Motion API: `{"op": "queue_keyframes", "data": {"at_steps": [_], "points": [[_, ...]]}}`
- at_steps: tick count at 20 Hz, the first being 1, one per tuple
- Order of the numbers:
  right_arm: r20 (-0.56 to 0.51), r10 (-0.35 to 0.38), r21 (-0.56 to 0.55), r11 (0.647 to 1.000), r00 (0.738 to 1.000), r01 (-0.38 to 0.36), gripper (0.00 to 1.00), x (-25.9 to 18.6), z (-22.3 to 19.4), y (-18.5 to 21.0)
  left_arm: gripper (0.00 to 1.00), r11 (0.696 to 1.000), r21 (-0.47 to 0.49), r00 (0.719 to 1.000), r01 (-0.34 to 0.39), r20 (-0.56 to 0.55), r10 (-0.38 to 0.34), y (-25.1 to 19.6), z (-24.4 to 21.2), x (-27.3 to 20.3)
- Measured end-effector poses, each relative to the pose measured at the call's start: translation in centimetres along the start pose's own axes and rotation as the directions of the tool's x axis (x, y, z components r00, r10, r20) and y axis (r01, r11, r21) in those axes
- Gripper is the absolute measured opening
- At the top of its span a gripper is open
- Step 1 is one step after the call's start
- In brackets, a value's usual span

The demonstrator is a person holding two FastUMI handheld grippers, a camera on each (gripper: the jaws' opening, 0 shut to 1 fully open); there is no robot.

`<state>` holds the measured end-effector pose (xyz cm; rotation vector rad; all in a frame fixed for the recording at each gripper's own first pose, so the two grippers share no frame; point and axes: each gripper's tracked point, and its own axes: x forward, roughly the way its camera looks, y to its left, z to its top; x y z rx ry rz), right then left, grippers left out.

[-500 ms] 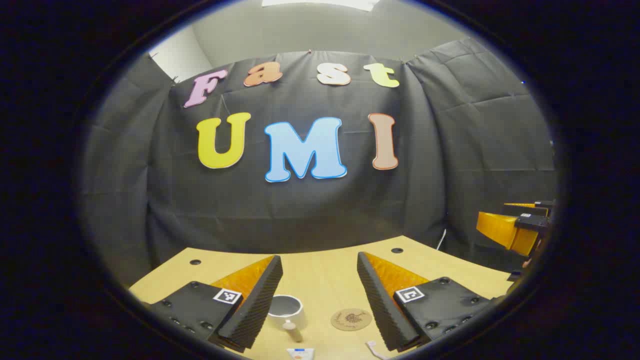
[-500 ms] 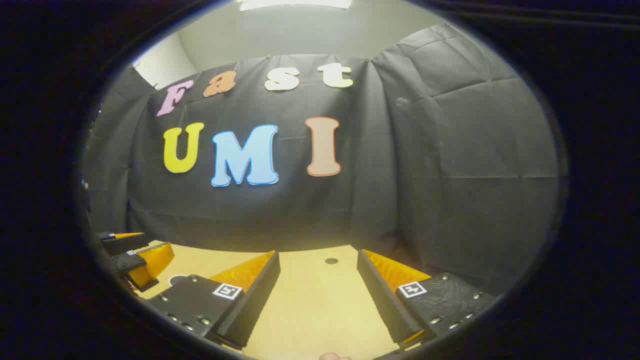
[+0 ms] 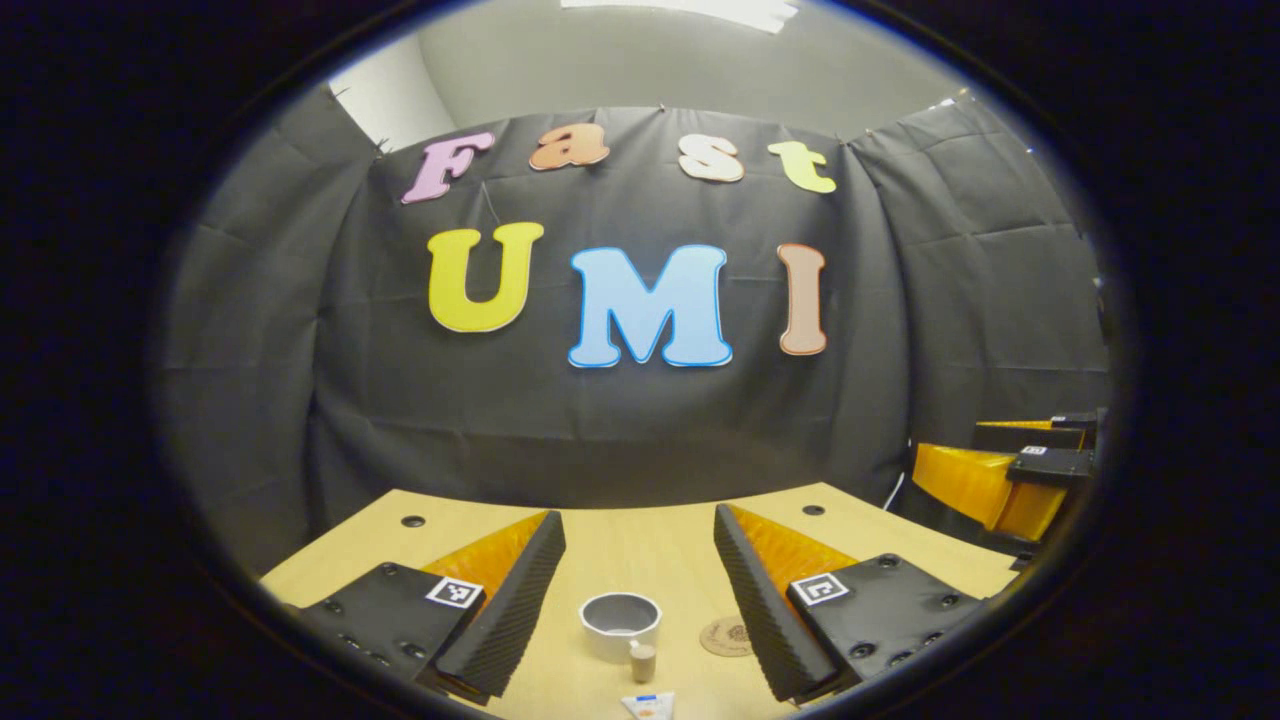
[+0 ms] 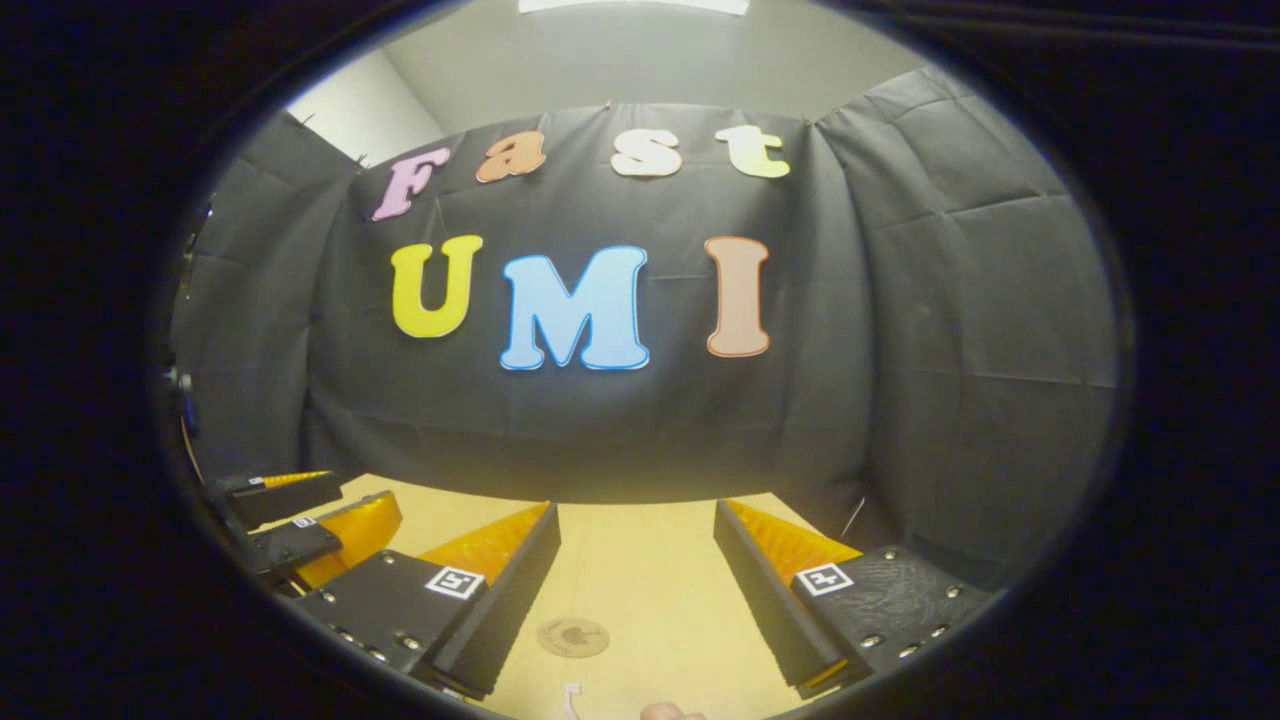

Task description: Put the toothbrush and toothpaste on the desktop into the cup, then pick up the cup and place it on the coaster on the desktop.

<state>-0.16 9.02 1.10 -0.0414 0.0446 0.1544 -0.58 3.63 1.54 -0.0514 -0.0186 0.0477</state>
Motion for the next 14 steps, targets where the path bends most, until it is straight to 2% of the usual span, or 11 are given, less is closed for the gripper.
{"op": "queue_keyframes", "data": {"at_steps": [2, 4, 5, 6, 7, 14], "points": [[-0.026, 0.032, 0.005, 0.999, 0.999, -0.032, 0.98, 0.2, -0.3, 0.9, 0.94, 1.0, 0.008, 1.0, -0.009, -0.003, 0.009, 0.3, 0.0, 0.1], [-0.053, 0.058, 0.019, 0.998, 0.997, -0.057, 0.98, 0.2, -0.8, 1.5, 0.98, 1.0, 0.01, 1.0, -0.018, -0.017, 0.019, 0.3, -0.2, -0.3], [-0.07, 0.067, 0.024, 0.998, 0.995, -0.066, 0.98, 0.3, -1.1, 1.6, 0.94, 1.0, 0.007, 0.999, -0.022, -0.023, 0.022, 0.3, -0.3, -0.3], [-0.084, 0.078, 0.026, 0.997, 0.993, -0.076, 0.98, 0.3, -1.4, 1.7, 0.96, 1.0, 0.006, 0.999, -0.027, -0.033, 0.027, 0.4, -0.5, -0.4], [-0.102, 0.086, 0.028, 0.996, 0.991, -0.083, 0.98, 0.3, -1.9, 1.8, 0.94, 1.0, 0.004, 0.998, -0.031, -0.046, 0.031, 0.4, -0.8, -0.5], [-0.268, 0.134, 0.054, 0.991, 0.954, -0.124, 0.98, 0.2, -5.7, 1.9, 0.94, 0.999, -0.041, 0.974, -0.036, -0.225, 0.026, -0.1, -4.3, -2.2]]}}
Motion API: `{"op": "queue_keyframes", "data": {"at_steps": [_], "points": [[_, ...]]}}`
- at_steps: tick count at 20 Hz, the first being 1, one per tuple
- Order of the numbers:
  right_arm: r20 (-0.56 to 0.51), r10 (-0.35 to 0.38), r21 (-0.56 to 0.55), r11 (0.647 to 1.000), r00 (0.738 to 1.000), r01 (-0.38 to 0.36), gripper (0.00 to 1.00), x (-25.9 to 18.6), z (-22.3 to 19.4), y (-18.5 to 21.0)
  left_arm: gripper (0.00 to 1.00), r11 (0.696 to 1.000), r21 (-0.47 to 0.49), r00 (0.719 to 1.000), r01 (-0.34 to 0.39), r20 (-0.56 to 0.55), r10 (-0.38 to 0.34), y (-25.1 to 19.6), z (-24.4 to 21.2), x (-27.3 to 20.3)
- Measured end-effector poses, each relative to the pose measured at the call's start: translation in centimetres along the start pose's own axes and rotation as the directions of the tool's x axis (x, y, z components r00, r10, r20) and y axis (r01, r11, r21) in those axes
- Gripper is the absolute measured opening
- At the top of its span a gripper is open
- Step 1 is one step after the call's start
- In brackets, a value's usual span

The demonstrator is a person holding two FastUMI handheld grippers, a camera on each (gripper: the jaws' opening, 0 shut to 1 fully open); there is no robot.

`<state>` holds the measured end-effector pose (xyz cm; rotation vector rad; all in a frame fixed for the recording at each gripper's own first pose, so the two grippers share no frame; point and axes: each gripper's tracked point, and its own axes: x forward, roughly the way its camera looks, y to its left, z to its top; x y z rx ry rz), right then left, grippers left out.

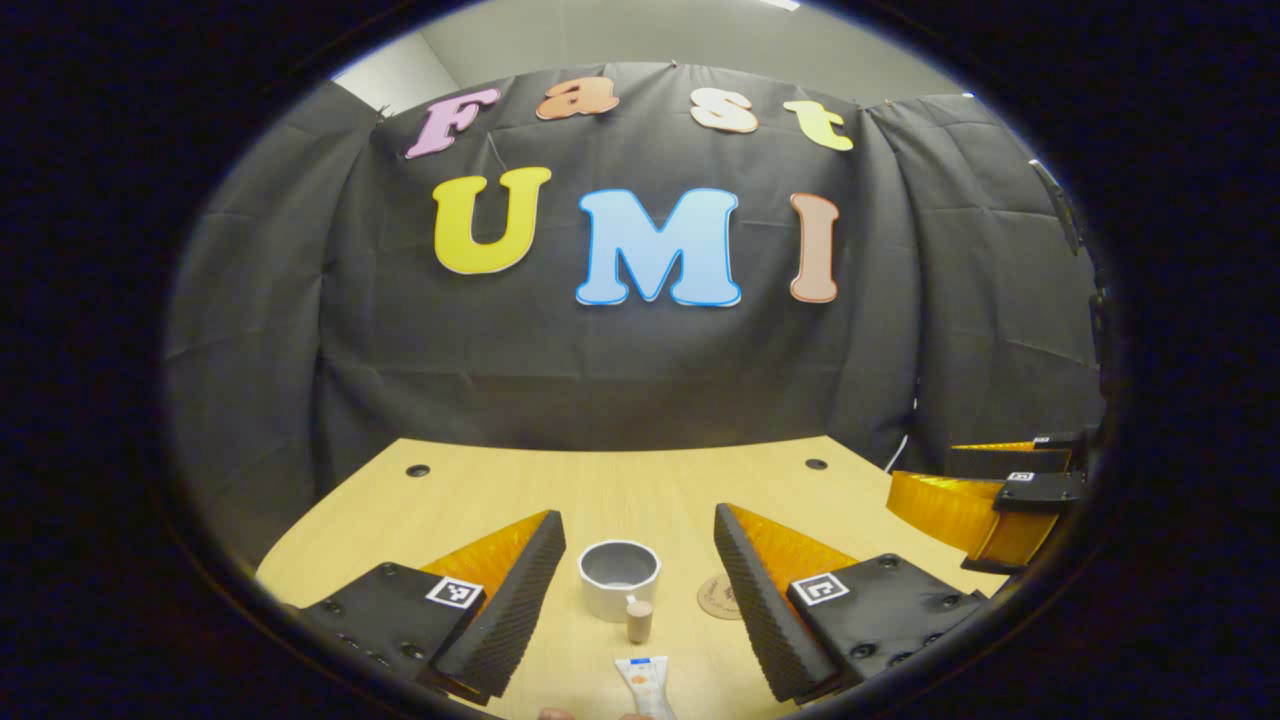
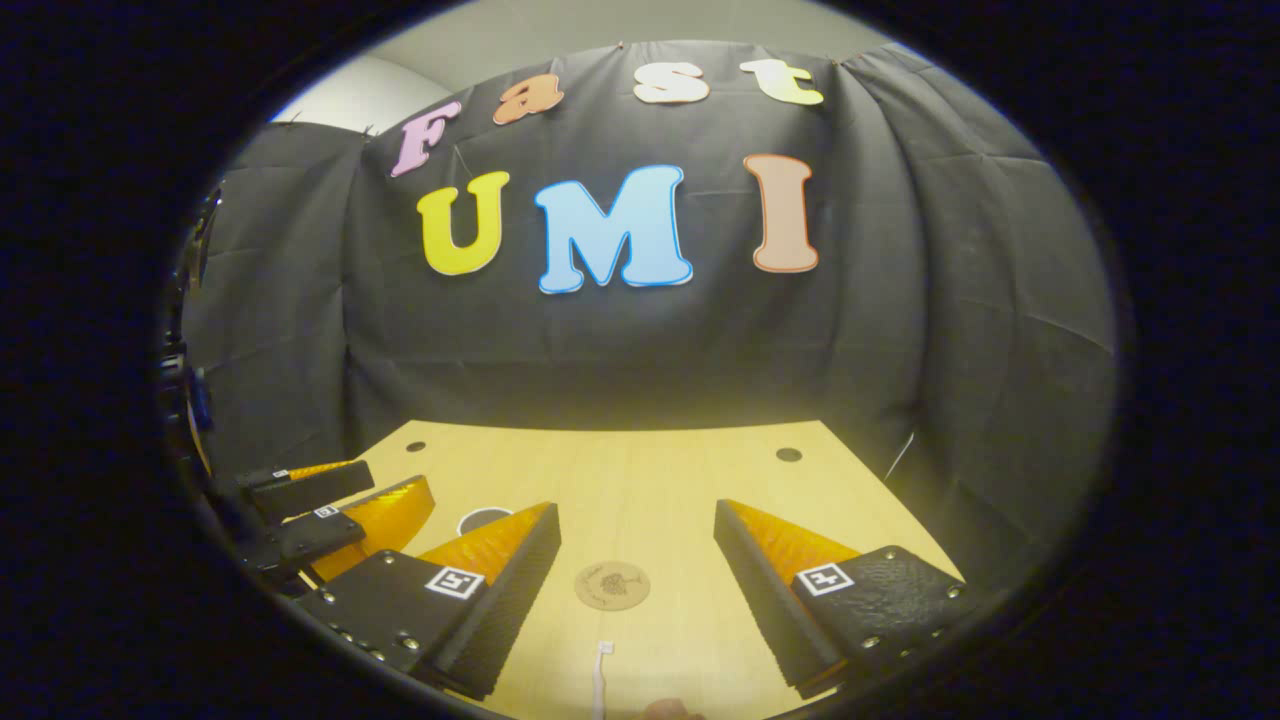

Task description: Put the toothbrush and toothpaste on the desktop into the cup, then pick up the cup and place it on the coaster on the desktop.

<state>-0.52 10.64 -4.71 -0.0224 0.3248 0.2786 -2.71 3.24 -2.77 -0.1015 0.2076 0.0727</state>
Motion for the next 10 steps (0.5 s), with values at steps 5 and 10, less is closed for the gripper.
{"op": "queue_keyframes", "data": {"at_steps": [5, 10], "points": [[-0.137, 0.01, 0.008, 1.0, 0.99, -0.009, 0.99, 0.9, -3.1, -0.2, 0.94, 0.998, -0.069, 0.99, -0.008, -0.142, -0.002, -0.2, -2.8, -0.8], [-0.274, 0.029, 0.006, 1.0, 0.961, -0.029, 0.98, 1.5, -6.2, 0.4, 0.96, 0.996, -0.085, 0.954, -0.037, -0.301, 0.01, 0.4, -5.8, -2.0]]}}
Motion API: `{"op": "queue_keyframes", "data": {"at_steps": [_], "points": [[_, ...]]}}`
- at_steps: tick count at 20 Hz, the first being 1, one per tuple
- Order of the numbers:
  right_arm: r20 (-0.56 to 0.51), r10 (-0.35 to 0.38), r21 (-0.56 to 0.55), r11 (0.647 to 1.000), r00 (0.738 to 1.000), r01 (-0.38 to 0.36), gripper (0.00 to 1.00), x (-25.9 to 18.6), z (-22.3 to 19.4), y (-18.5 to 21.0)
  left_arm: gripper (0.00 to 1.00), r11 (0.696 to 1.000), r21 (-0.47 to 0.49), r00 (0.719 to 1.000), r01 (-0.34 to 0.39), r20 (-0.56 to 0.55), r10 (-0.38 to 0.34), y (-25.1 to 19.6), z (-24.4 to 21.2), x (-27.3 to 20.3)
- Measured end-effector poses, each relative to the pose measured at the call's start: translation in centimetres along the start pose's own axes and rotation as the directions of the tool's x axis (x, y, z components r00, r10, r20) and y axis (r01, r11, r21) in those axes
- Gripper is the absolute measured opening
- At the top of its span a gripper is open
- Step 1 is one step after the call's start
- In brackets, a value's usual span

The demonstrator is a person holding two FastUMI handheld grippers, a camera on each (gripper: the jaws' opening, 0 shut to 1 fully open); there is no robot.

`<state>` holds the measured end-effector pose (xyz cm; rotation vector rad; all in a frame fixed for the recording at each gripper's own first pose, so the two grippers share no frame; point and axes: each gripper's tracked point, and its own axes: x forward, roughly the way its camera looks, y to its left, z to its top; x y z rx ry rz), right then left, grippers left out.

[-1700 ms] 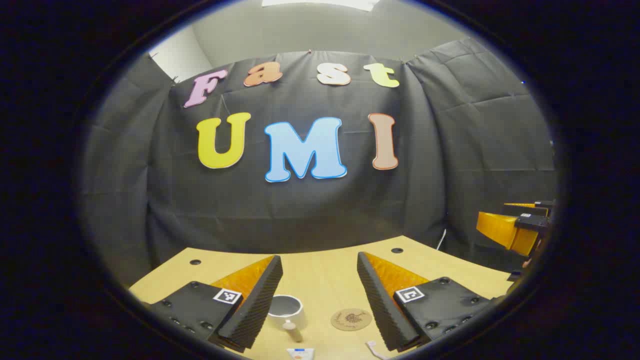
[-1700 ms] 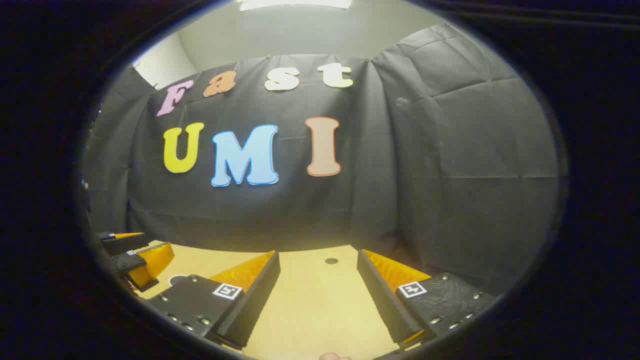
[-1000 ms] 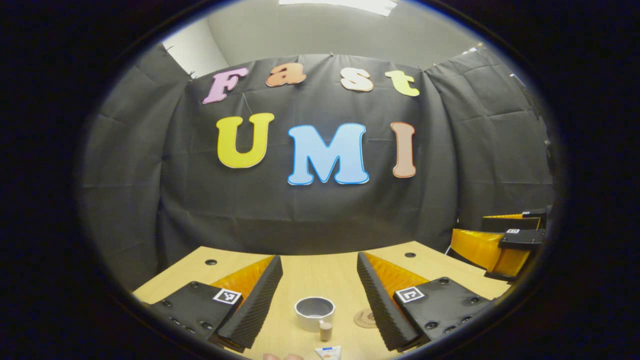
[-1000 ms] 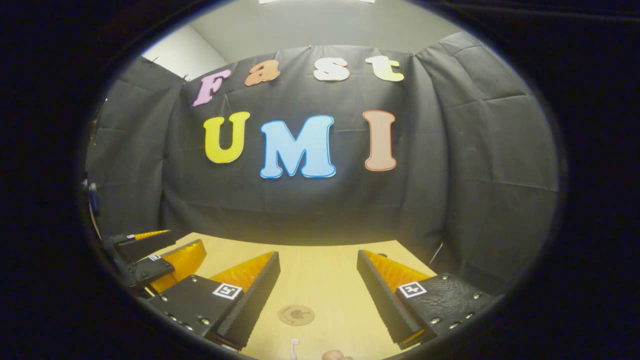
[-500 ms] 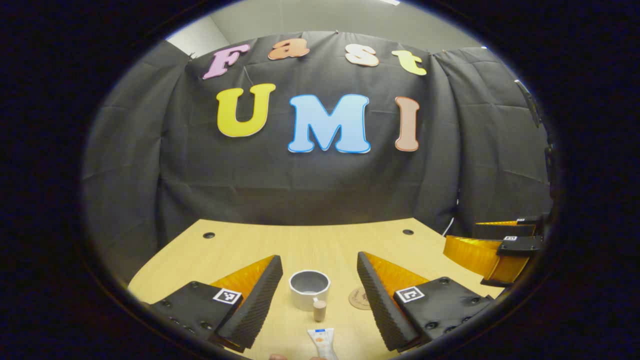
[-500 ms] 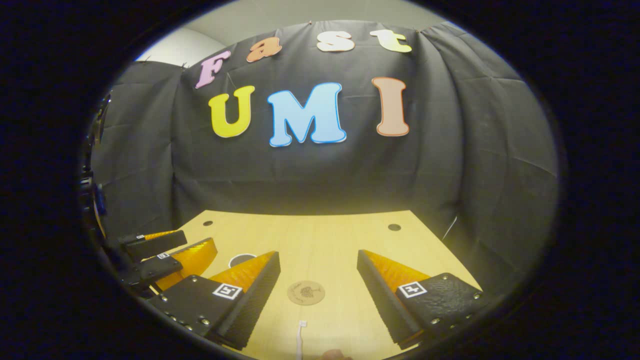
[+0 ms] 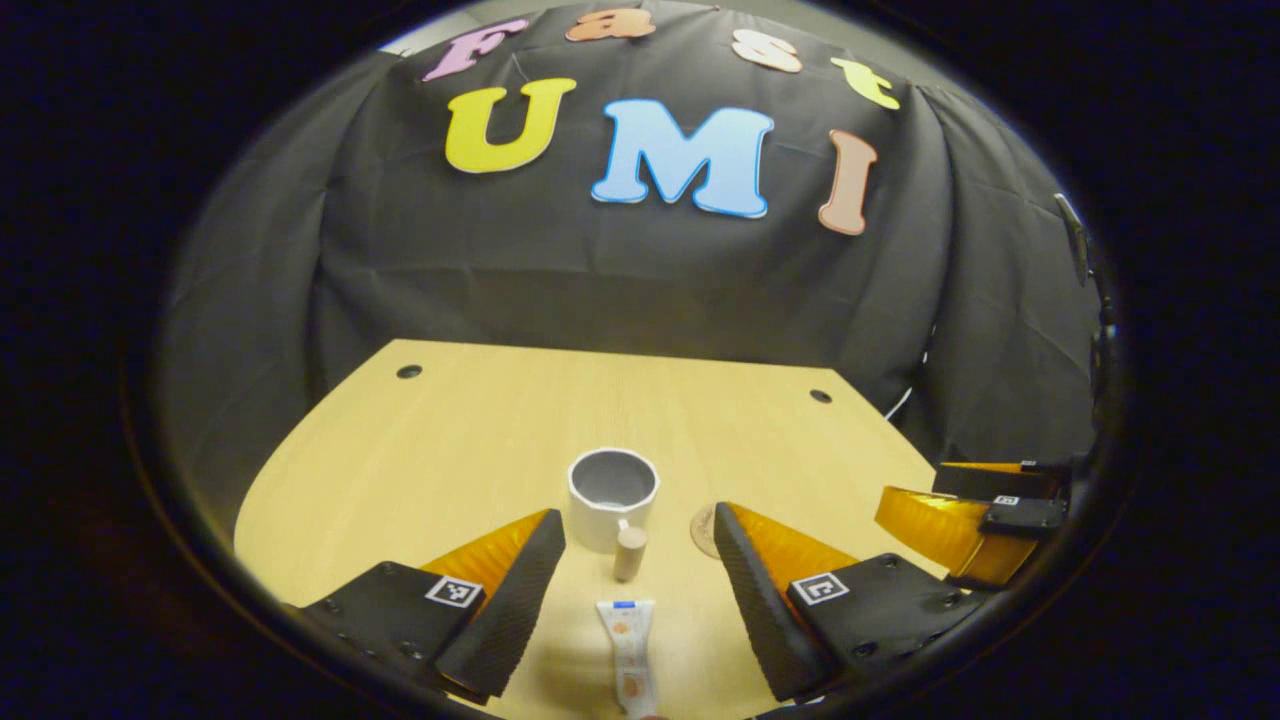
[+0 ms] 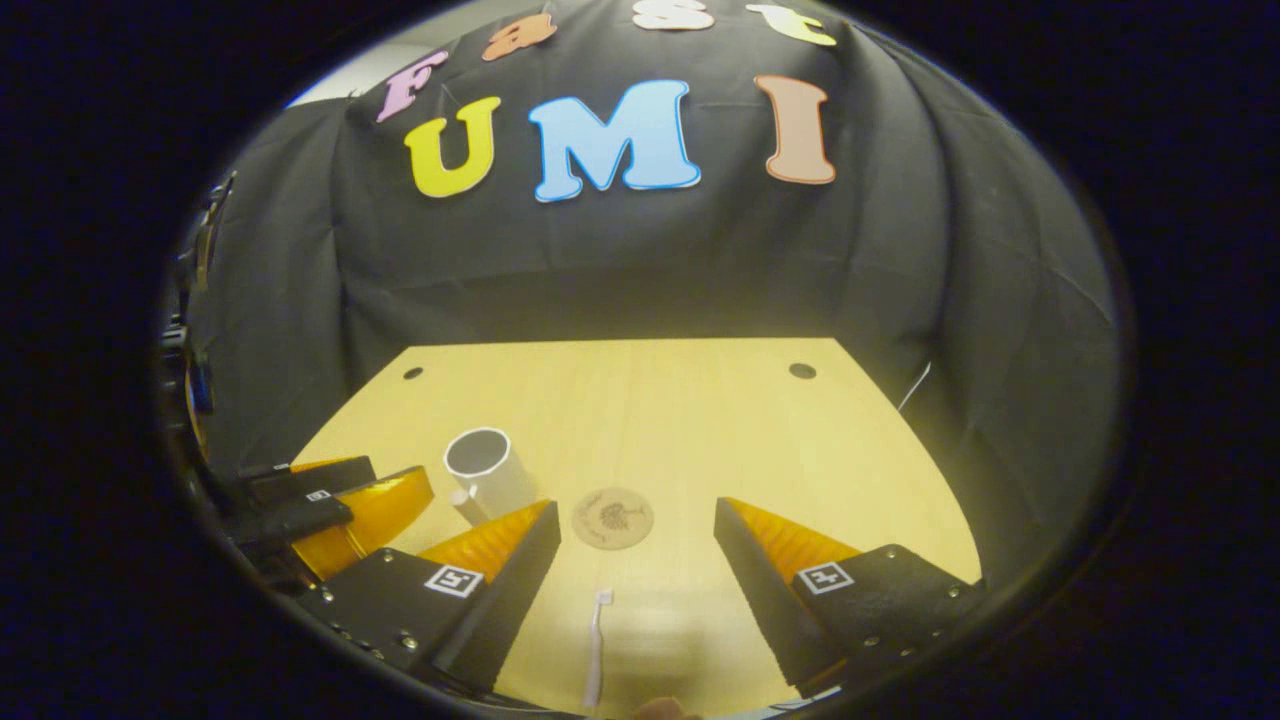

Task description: Put the toothbrush and toothpaste on the desktop into the cup, then pick up the cup and place it on the coaster on the desktop.

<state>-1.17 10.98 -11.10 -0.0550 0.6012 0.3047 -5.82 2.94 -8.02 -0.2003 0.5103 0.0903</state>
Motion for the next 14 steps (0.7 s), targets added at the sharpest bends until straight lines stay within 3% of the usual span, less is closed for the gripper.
{"op": "queue_keyframes", "data": {"at_steps": [7, 10, 14], "points": [[-0.166, 0.011, 0.011, 1.0, 0.986, -0.01, 0.98, 1.3, -3.8, 1.0, 0.96, 1.0, -0.029, 0.974, -0.003, -0.225, -0.004, -0.2, -4.1, 0.6], [-0.265, 0.009, 0.009, 1.0, 0.964, -0.006, 0.98, 1.7, -6.1, 1.5, 0.96, 1.0, -0.017, 0.956, -0.007, -0.292, 0.002, 0.3, -5.8, 0.5], [-0.384, 0.022, 0.019, 1.0, 0.923, -0.016, 0.99, 2.2, -9.5, 2.3, 0.95, 0.999, -0.05, 0.911, -0.009, -0.412, -0.012, 0.2, -8.4, 0.6]]}}
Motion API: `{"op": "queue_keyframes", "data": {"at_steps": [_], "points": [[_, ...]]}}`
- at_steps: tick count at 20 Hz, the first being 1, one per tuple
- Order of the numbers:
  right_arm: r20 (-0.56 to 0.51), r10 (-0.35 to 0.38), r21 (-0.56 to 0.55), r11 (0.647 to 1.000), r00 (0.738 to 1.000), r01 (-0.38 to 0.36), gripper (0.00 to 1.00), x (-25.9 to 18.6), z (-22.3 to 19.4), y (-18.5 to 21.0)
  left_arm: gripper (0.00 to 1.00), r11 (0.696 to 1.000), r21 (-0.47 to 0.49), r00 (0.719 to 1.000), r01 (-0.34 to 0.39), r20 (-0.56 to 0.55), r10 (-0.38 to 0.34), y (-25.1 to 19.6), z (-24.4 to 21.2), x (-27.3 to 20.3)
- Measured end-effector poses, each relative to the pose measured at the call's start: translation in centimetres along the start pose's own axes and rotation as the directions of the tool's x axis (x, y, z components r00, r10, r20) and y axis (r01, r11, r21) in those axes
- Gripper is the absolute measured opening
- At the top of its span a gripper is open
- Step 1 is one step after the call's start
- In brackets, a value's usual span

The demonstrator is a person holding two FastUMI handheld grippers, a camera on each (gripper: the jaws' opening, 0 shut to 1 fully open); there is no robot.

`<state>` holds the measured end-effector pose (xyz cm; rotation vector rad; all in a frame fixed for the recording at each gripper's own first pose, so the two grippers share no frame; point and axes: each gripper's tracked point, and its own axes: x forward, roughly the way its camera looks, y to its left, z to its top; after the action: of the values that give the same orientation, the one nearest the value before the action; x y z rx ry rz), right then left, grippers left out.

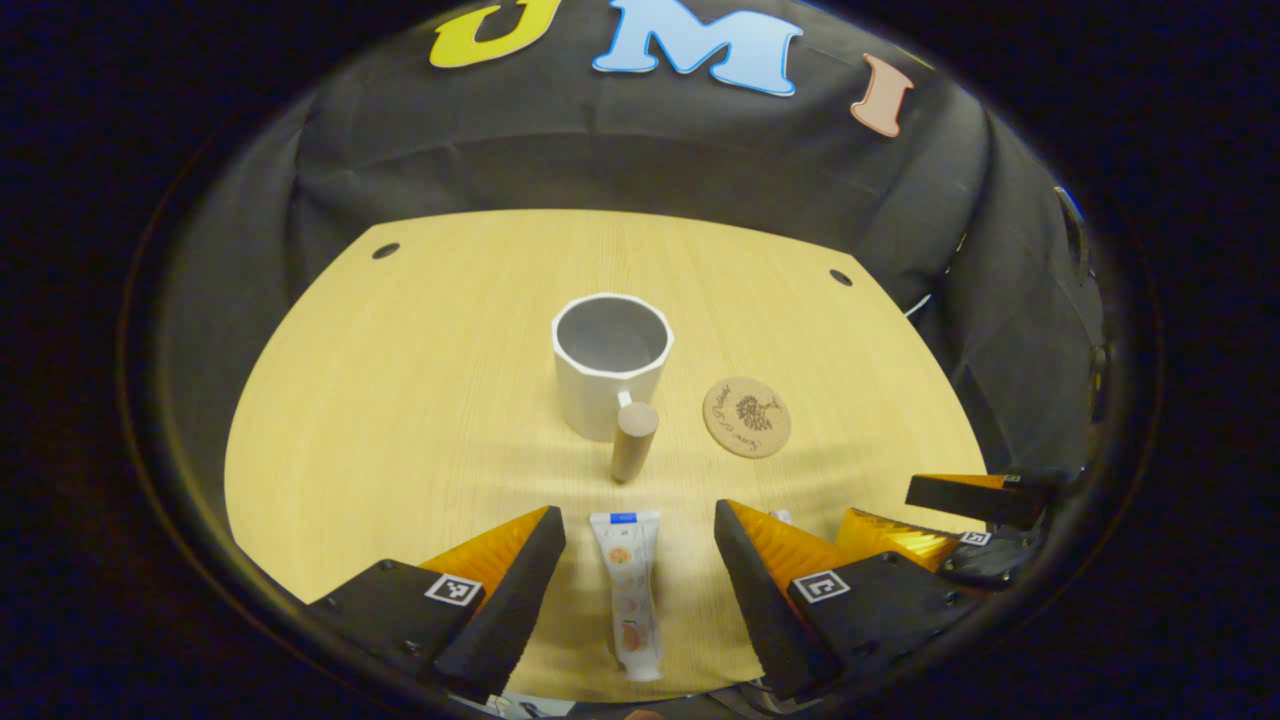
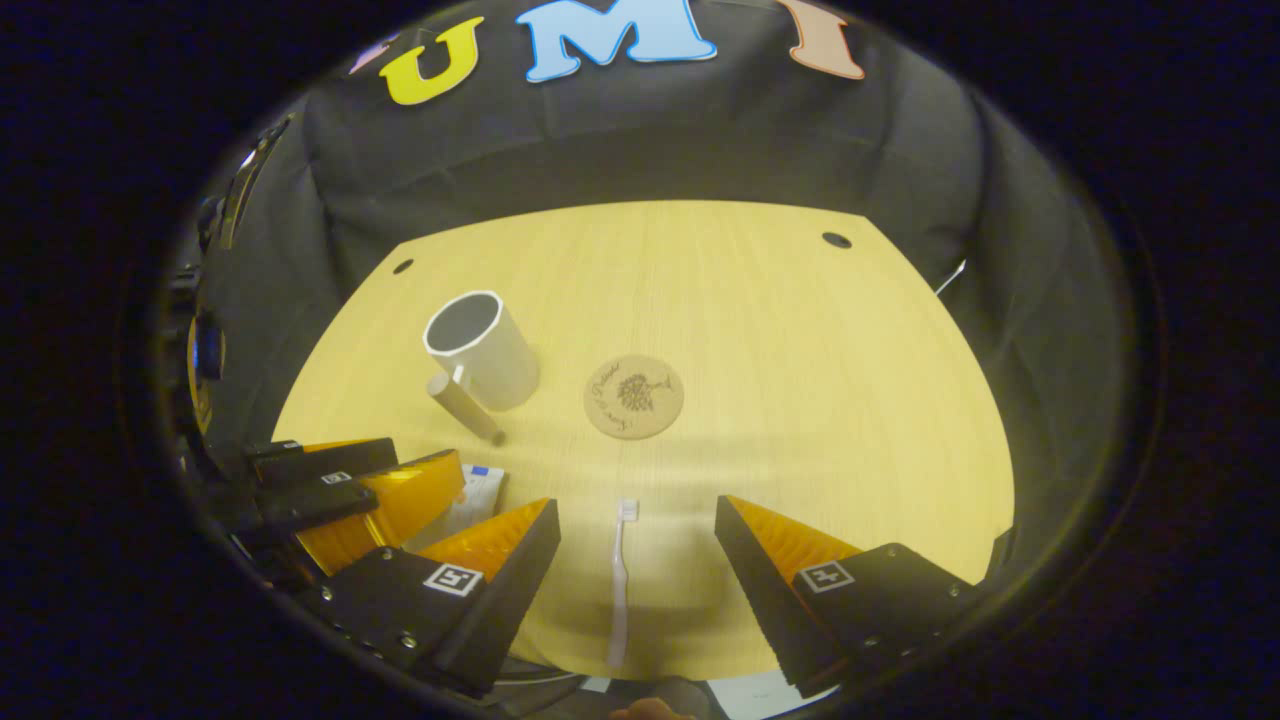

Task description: Put the toothbrush and toothpaste on the desktop into the cup, then pick up the cup and place it on the coaster on the desktop.

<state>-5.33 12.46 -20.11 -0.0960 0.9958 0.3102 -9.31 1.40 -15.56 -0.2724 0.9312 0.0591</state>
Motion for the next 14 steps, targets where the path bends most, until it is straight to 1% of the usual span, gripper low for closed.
{"op": "queue_keyframes", "data": {"at_steps": [1, 4, 5, 6, 7, 8, 9, 10, 11, 12, 13, 14], "points": [[-0.025, -0.004, -0.005, 1.0, 1.0, 0.003, 0.99, 0.3, -0.7, 0.0, 0.98, 1.0, -0.002, 0.999, -0.002, -0.033, 0.002, 0.2, -0.7, 0.2], [-0.091, -0.003, -0.011, 1.0, 0.996, 0.002, 0.98, 0.7, -1.9, 0.3, 0.96, 1.0, -0.007, 0.993, -0.01, -0.115, 0.009, 0.7, -2.5, 1.2], [-0.114, -0.004, -0.014, 1.0, 0.993, 0.003, 0.99, 0.9, -2.5, 0.4, 0.98, 1.0, -0.006, 0.99, -0.01, -0.14, 0.009, 0.8, -3.0, 1.4], [-0.137, -0.005, -0.017, 1.0, 0.991, 0.002, 0.98, 1.1, -2.9, 0.4, 0.96, 1.0, -0.004, 0.987, -0.015, -0.161, 0.014, 1.0, -3.7, 1.6], [-0.163, -0.005, -0.022, 1.0, 0.987, 0.001, 0.98, 1.5, -3.6, 0.5, 0.98, 1.0, 0.0, 0.983, -0.017, -0.183, 0.017, 1.1, -4.2, 1.8], [-0.187, -0.003, -0.025, 1.0, 0.982, -0.001, 0.99, 1.7, -4.0, 0.6, 0.98, 1.0, 0.001, 0.979, -0.019, -0.203, 0.018, 1.1, -4.6, 1.8], [-0.209, -0.005, -0.029, 1.0, 0.978, -0.001, 0.99, 1.9, -4.6, 0.6, 0.95, 1.0, 0.001, 0.975, -0.015, -0.221, 0.015, 1.1, -5.0, 1.8], [-0.231, -0.003, -0.031, 1.0, 0.973, -0.004, 0.99, 2.1, -5.0, 0.7, 0.95, 1.0, -0.001, 0.972, -0.012, -0.235, 0.012, 1.1, -5.4, 2.0], [-0.25, -0.001, -0.031, 1.0, 0.968, -0.006, 0.99, 2.3, -5.5, 0.8, 0.98, 1.0, 0.0, 0.969, -0.008, -0.248, 0.008, 1.1, -5.6, 2.0], [-0.267, 0.0, -0.029, 1.0, 0.964, -0.008, 0.99, 2.5, -5.8, 0.8, 0.96, 1.0, 0.002, 0.965, -0.006, -0.26, 0.006, 1.1, -6.0, 2.2], [-0.284, 0.003, -0.026, 1.0, 0.959, -0.01, 0.99, 2.7, -6.2, 0.9, 0.96, 1.0, 0.005, 0.962, -0.004, -0.273, 0.005, 1.1, -6.2, 2.3], [-0.305, 0.003, -0.025, 1.0, 0.952, -0.011, 0.99, 2.9, -6.6, 0.9, 0.98, 1.0, 0.006, 0.959, -0.002, -0.285, 0.004, 1.0, -6.4, 2.5]]}}
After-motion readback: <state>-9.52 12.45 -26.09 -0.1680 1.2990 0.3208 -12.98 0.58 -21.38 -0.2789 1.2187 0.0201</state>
